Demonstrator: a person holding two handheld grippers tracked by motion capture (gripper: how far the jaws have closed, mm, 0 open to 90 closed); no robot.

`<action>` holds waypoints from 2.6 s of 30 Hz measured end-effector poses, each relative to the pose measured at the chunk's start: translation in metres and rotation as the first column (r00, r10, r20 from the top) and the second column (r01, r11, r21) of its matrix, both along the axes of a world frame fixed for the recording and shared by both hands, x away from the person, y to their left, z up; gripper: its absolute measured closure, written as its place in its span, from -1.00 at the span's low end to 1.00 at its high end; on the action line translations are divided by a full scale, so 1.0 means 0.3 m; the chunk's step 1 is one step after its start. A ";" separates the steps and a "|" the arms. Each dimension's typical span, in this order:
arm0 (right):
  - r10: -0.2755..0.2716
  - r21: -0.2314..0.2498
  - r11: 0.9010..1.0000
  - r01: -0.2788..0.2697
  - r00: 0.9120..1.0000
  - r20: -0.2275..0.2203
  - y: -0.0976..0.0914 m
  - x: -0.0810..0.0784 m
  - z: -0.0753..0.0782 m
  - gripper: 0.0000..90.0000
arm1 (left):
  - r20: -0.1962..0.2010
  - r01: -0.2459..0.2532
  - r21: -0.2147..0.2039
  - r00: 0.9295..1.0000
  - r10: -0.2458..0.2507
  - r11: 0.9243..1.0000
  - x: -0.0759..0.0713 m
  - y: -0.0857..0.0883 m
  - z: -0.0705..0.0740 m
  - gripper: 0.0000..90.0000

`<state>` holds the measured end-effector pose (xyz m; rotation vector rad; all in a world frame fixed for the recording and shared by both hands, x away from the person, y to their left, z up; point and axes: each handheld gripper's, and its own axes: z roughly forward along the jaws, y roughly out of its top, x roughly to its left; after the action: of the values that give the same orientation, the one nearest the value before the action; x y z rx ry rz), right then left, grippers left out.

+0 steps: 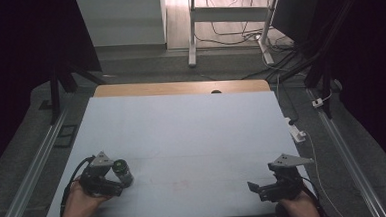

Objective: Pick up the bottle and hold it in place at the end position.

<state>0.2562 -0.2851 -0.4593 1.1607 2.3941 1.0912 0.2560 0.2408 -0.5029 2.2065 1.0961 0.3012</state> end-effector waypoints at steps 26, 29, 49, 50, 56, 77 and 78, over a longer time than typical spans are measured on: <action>0.007 -0.017 1.000 -0.007 1.000 0.002 0.006 -0.002 0.000 -1.00 | -0.005 0.071 0.054 0.997 -0.071 0.996 -0.004 -0.014 -0.001 0.19; 0.007 -0.015 1.000 -0.007 1.000 0.002 0.006 -0.002 -0.001 -1.00 | -0.006 0.070 0.047 0.998 -0.070 0.996 -0.004 -0.014 0.003 0.19; 0.004 -0.014 1.000 -0.004 1.000 0.001 0.006 0.000 -0.001 -1.00 | -0.017 0.072 -0.081 0.997 -0.073 0.994 0.040 -0.053 0.098 0.19; 0.003 -0.013 1.000 -0.003 1.000 0.001 0.005 0.001 -0.001 -1.00 | -0.010 0.078 -0.082 0.997 -0.079 0.994 0.045 -0.058 0.103 0.19; 0.002 -0.011 1.000 -0.002 1.000 -0.002 0.005 0.002 -0.001 -1.00 | 0.007 0.101 -0.081 0.995 -0.101 0.992 0.076 -0.092 0.135 0.19; -0.002 0.000 1.000 0.002 1.000 -0.008 0.001 0.004 -0.002 -1.00 | 0.014 0.128 -0.058 0.992 -0.127 0.990 0.253 -0.282 0.194 0.19; -0.002 0.000 1.000 0.002 1.000 -0.008 0.001 0.004 -0.002 -1.00 | 0.016 0.131 -0.052 0.991 -0.130 0.990 0.261 -0.291 0.196 0.19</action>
<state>0.2575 -0.2849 -0.4598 1.1690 2.3988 1.0878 0.3343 0.1536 -0.4440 2.2138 0.9371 0.2266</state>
